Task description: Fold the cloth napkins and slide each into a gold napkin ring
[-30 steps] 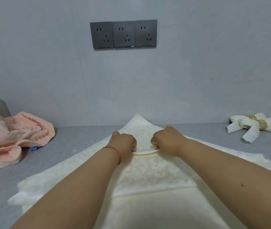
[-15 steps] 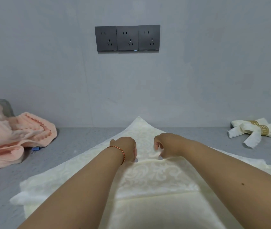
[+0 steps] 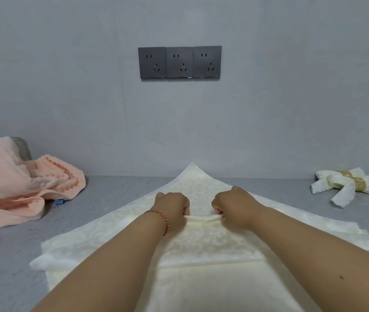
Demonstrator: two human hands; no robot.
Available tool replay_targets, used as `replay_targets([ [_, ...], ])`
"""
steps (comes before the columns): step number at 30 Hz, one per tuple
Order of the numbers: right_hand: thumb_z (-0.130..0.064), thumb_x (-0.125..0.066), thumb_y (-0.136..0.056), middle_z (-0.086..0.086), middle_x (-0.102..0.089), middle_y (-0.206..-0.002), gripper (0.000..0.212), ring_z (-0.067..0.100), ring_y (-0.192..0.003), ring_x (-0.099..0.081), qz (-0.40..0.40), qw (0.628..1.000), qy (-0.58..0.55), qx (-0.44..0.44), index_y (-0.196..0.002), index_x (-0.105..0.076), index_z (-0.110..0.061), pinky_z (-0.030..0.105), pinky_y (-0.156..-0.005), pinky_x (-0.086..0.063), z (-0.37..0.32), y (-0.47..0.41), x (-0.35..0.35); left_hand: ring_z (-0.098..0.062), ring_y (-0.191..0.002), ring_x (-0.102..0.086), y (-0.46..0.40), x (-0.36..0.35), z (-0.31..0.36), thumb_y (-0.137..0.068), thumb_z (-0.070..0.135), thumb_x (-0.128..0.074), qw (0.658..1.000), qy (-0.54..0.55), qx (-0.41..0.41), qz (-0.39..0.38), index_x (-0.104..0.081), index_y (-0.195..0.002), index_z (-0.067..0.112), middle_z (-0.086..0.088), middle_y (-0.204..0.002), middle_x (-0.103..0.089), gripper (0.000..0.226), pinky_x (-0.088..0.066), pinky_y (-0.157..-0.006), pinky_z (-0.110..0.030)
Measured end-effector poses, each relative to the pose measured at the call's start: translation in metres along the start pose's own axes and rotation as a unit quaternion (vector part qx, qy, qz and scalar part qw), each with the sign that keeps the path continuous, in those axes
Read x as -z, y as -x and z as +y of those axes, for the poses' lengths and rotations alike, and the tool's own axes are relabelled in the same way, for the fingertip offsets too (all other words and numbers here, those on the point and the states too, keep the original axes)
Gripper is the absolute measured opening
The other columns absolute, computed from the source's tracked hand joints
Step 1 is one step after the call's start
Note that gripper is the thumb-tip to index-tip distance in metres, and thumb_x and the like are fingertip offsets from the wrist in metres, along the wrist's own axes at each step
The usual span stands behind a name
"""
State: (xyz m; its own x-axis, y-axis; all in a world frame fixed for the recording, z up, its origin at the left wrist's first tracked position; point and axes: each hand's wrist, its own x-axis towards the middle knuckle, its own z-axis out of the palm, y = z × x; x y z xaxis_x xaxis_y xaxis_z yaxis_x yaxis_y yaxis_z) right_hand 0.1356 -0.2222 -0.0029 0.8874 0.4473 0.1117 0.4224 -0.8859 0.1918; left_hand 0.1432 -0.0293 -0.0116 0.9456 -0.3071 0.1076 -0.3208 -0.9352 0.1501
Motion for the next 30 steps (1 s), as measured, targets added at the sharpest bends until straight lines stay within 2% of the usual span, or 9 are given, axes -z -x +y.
replay_targets([
  [5, 0.003, -0.046, -0.076, -0.009, -0.052, -0.078, 0.028, 0.011, -0.064, -0.041, -0.033, 0.999, 0.005, 0.019, -0.074, -0.054, -0.024, 0.027, -0.08, -0.028, -0.003, 0.012, 0.01, -0.02, -0.101, -0.053, 0.012, 0.008, 0.003, -0.084, 0.004, -0.054, 0.997, -0.051, -0.036, -0.039, -0.069, -0.089, 0.026, 0.011, -0.099, -0.067, 0.027, -0.032, -0.096, -0.026],
  [7, -0.005, -0.051, -0.08, -0.005, -0.063, -0.092, 0.022, 0.017, -0.078, -0.052, -0.072, 0.997, -0.008, 0.006, -0.089, -0.066, -0.018, 0.029, -0.082, -0.038, -0.003, 0.014, 0.012, -0.019, -0.091, -0.053, 0.015, 0.01, 0.006, -0.084, 0.011, -0.055, 0.997, -0.039, -0.017, -0.064, -0.068, -0.082, 0.027, 0.008, -0.091, -0.066, 0.02, -0.034, -0.091, -0.025],
  [9, -0.013, -0.051, -0.081, 0.005, -0.059, -0.075, 0.014, 0.021, -0.07, -0.047, -0.087, 0.995, -0.042, -0.017, -0.071, -0.061, -0.011, 0.03, -0.065, -0.039, 0.0, 0.014, 0.011, -0.018, -0.068, -0.042, 0.016, 0.014, 0.009, -0.084, 0.019, -0.053, 0.997, -0.011, 0.015, -0.071, -0.047, -0.059, 0.021, 0.004, -0.067, -0.049, 0.026, -0.031, -0.072, -0.025],
  [11, -0.02, -0.052, -0.085, 0.004, -0.042, -0.059, 0.034, 0.02, -0.062, -0.035, -0.094, 0.992, -0.081, -0.035, -0.054, -0.039, -0.014, 0.03, -0.055, -0.028, 0.002, 0.013, 0.013, -0.018, -0.062, -0.037, 0.016, 0.014, 0.01, -0.087, 0.025, -0.055, 0.997, 0.013, 0.037, -0.071, -0.036, -0.056, 0.018, 0.001, -0.062, -0.041, 0.037, -0.027, -0.06, -0.025],
  [16, -0.022, -0.07, -0.082, -0.016, -0.061, -0.079, 0.005, 0.003, -0.072, -0.053, -0.095, 0.986, -0.13, -0.045, -0.08, -0.066, -0.019, 0.026, -0.072, -0.046, 0.007, 0.005, 0.008, -0.014, -0.087, -0.059, 0.011, 0.012, 0.008, -0.079, 0.028, -0.074, 0.997, 0.019, 0.016, -0.069, -0.059, -0.068, 0.025, 0.015, -0.072, -0.058, 0.019, -0.043, -0.087, -0.028],
  [20, -0.031, -0.072, -0.081, -0.008, -0.058, -0.107, 0.029, 0.014, -0.094, -0.052, -0.12, 0.979, -0.153, -0.057, -0.106, -0.057, -0.024, 0.028, -0.082, -0.044, 0.008, 0.003, 0.007, -0.017, -0.107, -0.056, 0.006, 0.013, 0.006, -0.077, 0.039, -0.075, 0.995, 0.002, 0.038, -0.097, -0.058, -0.11, 0.023, 0.008, -0.109, -0.059, 0.04, -0.042, -0.099, -0.036],
  [22, -0.032, -0.069, -0.085, -0.008, -0.053, -0.106, 0.037, 0.014, -0.094, -0.049, -0.145, 0.976, -0.149, -0.063, -0.117, -0.054, -0.021, 0.026, -0.08, -0.04, 0.008, 0.003, 0.009, -0.018, -0.11, -0.057, 0.004, 0.015, 0.005, -0.079, 0.039, -0.074, 0.992, 0.009, 0.045, -0.119, -0.057, -0.118, 0.021, 0.005, -0.116, -0.06, 0.046, -0.045, -0.097, -0.034],
  [26, -0.023, -0.065, -0.085, -0.01, -0.051, -0.09, 0.01, 0.015, -0.088, -0.049, -0.129, 0.983, -0.122, -0.045, -0.092, -0.057, -0.023, 0.023, -0.068, -0.037, 0.002, 0.006, 0.011, -0.016, -0.088, -0.055, 0.007, 0.013, 0.006, -0.079, 0.029, -0.074, 0.994, 0.019, 0.012, -0.104, -0.06, -0.087, 0.023, 0.008, -0.092, -0.061, 0.017, -0.046, -0.079, -0.026],
  [30, -0.009, -0.057, -0.078, -0.011, -0.042, -0.072, 0.03, 0.016, -0.076, -0.045, -0.069, 0.995, -0.068, -0.022, -0.064, -0.037, -0.026, 0.019, -0.052, -0.023, -0.006, 0.02, 0.011, -0.018, -0.08, -0.051, 0.016, 0.01, 0.007, -0.075, 0.015, -0.076, 0.998, 0.036, -0.013, -0.047, -0.047, -0.06, 0.025, 0.014, -0.071, -0.049, 0.034, -0.038, -0.068, -0.023],
])
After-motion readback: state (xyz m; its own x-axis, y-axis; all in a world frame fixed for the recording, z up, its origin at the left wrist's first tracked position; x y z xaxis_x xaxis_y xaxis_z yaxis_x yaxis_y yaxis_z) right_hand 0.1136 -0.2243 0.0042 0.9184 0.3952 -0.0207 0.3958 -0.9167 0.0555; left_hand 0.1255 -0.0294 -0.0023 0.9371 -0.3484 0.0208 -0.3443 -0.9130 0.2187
